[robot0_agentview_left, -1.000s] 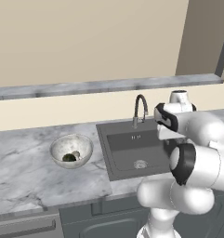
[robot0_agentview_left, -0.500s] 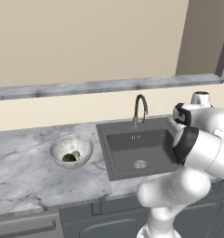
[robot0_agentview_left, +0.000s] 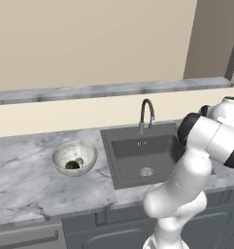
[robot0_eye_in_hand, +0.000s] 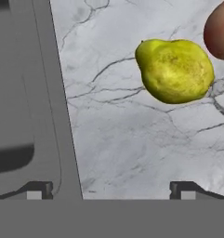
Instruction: There is a mixed pile of frozen fruits and vegetables on the counter. Locate all the frozen vegetables and place the items in a bowl on the counter. Take all the frozen fruits and defrost them in a running sink.
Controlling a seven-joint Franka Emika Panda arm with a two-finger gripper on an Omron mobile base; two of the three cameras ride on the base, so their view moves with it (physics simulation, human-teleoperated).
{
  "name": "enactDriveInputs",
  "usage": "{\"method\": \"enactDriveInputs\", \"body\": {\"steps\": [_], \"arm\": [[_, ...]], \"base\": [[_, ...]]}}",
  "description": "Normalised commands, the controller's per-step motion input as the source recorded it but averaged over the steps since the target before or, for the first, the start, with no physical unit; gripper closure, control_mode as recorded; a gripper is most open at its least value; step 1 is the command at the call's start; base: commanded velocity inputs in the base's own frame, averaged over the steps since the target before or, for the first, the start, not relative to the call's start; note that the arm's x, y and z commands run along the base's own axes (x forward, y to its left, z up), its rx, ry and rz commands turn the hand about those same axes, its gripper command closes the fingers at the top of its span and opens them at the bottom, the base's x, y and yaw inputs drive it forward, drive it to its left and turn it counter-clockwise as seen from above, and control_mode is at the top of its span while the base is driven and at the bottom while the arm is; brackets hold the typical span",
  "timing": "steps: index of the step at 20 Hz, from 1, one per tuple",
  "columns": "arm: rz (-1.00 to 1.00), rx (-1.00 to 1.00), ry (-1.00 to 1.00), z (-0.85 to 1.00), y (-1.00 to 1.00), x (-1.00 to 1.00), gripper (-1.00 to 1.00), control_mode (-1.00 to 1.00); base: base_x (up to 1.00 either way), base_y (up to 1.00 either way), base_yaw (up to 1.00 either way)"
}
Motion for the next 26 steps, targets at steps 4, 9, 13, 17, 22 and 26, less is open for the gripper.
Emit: {"method": "enactDriveInputs", "body": {"steps": [4, 9, 13, 17, 22, 26], "arm": [[0.0, 0.0, -0.04, -0.25, -0.64, 0.05, -1.0, -1.0], [0.01, -0.01, -0.01, -0.18, -0.36, 0.01, -1.0, -1.0], [0.01, -0.01, 0.0, -0.03, -0.13, 0.33, -1.0, -1.0], [0.0, 0.0, 0.0, -0.01, -0.18, 0.4, -1.0, -1.0], [0.01, 0.0, 0.0, -0.07, -0.18, 0.28, -1.0, -1.0], [0.03, 0.0, 0.0, -0.17, 0.01, 0.08, -1.0, -1.0]], "base": [[0.0, 0.0, 0.0], [0.0, 0.0, 0.0], [0.0, 0.0, 0.0], [0.0, 0.0, 0.0], [0.0, 0.0, 0.0], [0.0, 0.0, 0.0]]}}
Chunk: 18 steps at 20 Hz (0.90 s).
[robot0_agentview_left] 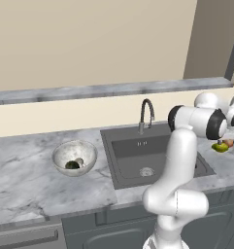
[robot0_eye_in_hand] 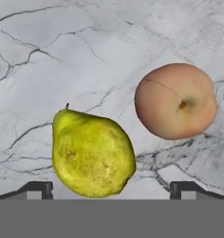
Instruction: There is a mixed pile of frozen fruits and vegetables on the counter. Locate all the frozen vegetables and place the items in a bowl on the counter. Take all the frozen fruits and defrost them in a running sink.
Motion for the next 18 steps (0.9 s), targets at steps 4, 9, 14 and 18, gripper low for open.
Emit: {"method": "enactDriveInputs", "body": {"steps": [4, 9, 14, 18], "arm": [[0.16, 0.0, 0.02, -0.27, 0.31, 0.01, -1.0, -1.0], [0.18, 0.0, 0.03, -0.28, 0.31, 0.0, -1.0, -1.0], [0.2, 0.0, 0.0, -0.28, -0.07, 0.22, -1.0, -1.0], [0.21, 0.0, 0.01, -0.36, -0.09, 0.27, -1.0, -1.0]], "base": [[0.0, 0.0, 0.0], [0.0, 0.0, 0.0], [0.0, 0.0, 0.0], [0.0, 0.0, 0.0]]}}
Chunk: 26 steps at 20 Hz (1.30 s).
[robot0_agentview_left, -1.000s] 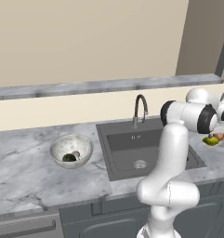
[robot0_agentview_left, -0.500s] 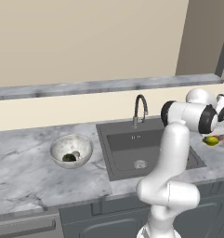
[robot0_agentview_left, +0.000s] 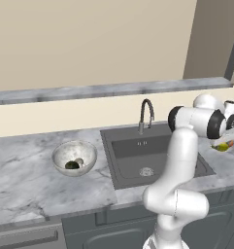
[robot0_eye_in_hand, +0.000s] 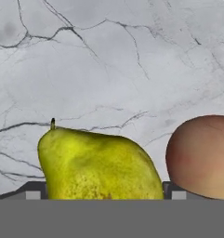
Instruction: There is a mixed pile of frozen fruits and vegetables on the counter. Locate all the frozen vegetables and place the items in a bowl on the counter. Take all the frozen fruits and defrost them in a running sink.
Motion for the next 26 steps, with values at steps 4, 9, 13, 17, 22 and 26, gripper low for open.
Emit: {"method": "enactDriveInputs", "body": {"steps": [4, 9, 13, 17, 22, 26], "arm": [[0.16, 0.01, 0.11, -0.38, 0.27, 0.02, 1.0, -1.0], [0.04, 0.0, 0.1, -0.11, 0.25, 0.0, 1.0, -1.0], [0.05, 0.04, -0.01, 0.34, 0.34, -0.13, 1.0, -1.0], [0.07, 0.08, -0.07, 0.56, 0.36, -0.13, 1.0, -1.0], [0.11, 0.04, -0.09, 0.44, 0.46, -0.21, 1.0, -1.0], [0.18, 0.0, 0.0, 0.32, 0.68, -0.11, 1.0, -1.0]], "base": [[0.0, 0.0, 0.0], [0.0, 0.0, 0.0], [0.0, 0.0, 0.0], [0.0, 0.0, 0.0], [0.0, 0.0, 0.0], [0.0, 0.0, 0.0]]}}
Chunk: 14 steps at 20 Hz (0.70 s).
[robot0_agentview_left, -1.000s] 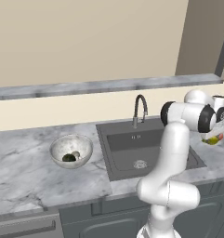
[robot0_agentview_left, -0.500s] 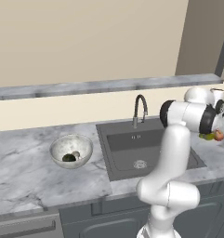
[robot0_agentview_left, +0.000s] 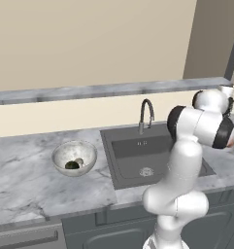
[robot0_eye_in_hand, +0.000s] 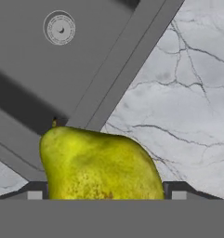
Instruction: There is a mixed pile of frozen fruits and vegetables on the counter. Locate all the frozen vegetables and place the items in a bowl on the counter. Take all the frozen fruits and defrost them in a running sink.
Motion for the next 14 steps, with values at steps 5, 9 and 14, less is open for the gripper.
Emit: {"method": "enactDriveInputs", "body": {"steps": [5, 9, 14], "arm": [[0.19, 0.0, 0.0, 0.15, 0.89, -0.09, 1.0, -1.0], [0.19, 0.0, 0.02, 0.11, 0.91, -0.12, 1.0, -1.0], [0.15, 0.0, 0.0, 0.12, 0.83, -0.03, 1.0, -1.0]], "base": [[0.0, 0.0, 0.0], [0.0, 0.0, 0.0], [0.0, 0.0, 0.0]]}}
